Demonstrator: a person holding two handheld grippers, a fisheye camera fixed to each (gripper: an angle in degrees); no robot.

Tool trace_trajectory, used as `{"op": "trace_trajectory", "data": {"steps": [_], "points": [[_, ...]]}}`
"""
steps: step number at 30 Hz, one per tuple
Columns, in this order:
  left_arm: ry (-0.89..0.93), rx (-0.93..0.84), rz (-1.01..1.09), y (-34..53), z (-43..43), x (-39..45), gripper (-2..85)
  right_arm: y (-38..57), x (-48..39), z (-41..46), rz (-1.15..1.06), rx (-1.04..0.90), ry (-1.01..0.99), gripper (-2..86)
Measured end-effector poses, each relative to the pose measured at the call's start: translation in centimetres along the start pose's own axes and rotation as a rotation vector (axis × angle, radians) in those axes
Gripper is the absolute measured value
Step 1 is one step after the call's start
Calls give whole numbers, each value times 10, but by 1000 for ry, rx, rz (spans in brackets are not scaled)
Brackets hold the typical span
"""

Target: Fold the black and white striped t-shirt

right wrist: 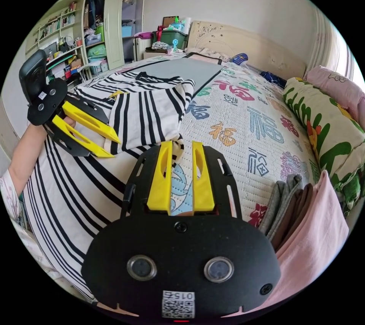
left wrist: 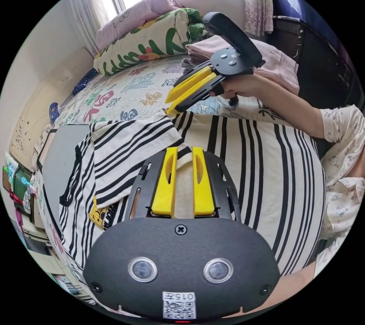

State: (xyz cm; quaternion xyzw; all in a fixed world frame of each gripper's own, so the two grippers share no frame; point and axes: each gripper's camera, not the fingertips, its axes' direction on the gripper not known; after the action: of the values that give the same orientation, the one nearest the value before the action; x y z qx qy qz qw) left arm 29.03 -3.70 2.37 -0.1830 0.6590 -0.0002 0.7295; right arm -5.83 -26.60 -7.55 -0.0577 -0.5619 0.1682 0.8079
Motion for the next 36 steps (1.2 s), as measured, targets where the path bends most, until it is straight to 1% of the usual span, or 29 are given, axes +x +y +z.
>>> {"op": "trace_trajectory", "data": {"steps": [2, 4, 8, 12, 16, 20, 23, 24, 25, 26, 28, 29, 30, 31, 32, 34, 36], "points": [[2, 0, 0, -1, -4, 6, 63, -5, -2, 18, -24, -43, 16, 80], [3, -1, 11, -4, -10, 17, 58, -11, -9, 43, -69, -101, 73, 74], [0, 0, 28, -14, -17, 34, 37, -9, -14, 51, -107, -50, 167, 40], [-2, 0, 36, -34, -23, 52, 23, -8, 23, 56, -46, -35, 119, 8], [-17, 0, 47, -63, -29, 71, 18, -11, 70, 73, 24, -93, 22, -2], [-26, 1, 52, -96, -34, 86, 21, -9, 96, 76, 38, -98, -4, 5], [22, 15, 38, -122, -43, 84, 34, 0, 117, 62, 62, -48, 8, 38], [40, 25, 1, -130, -51, 72, 42, 6, 128, 51, 82, -18, 11, 56], [44, 59, -80, -135, -63, 53, 58, 13, 139, 39, 101, 2, 16, 71], [37, 85, -137, -137, -70, 41, 65, 16, 144, 33, 112, 12, 24, 73], [-74, 185, -471, -134, -95, -11, 81, 27, 154, 10, 122, 78, 27, 77], [-107, 190, -567, -131, -99, -23, 85, 28, 154, 4, 111, 97, 10, 77], [-154, 167, -710, -127, -100, -41, 90, 30, 150, -3, 70, 124, -43, 77], [-185, 127, -789, -127, -97, -52, 94, 30, 143, -7, 12, 131, -101, 78], [-187, 119, -821, -129, -97, -55, 97, 30, 138, -8, -14, 132, -121, 79], [-106, 164, -854, -147, -106, -59, 107, 30, 119, -11, -104, 137, -142, 90], [-92, 147, -883, -167, -105, -59, 109, 32, 108, -13, -164, 146, -117, 105]]}}
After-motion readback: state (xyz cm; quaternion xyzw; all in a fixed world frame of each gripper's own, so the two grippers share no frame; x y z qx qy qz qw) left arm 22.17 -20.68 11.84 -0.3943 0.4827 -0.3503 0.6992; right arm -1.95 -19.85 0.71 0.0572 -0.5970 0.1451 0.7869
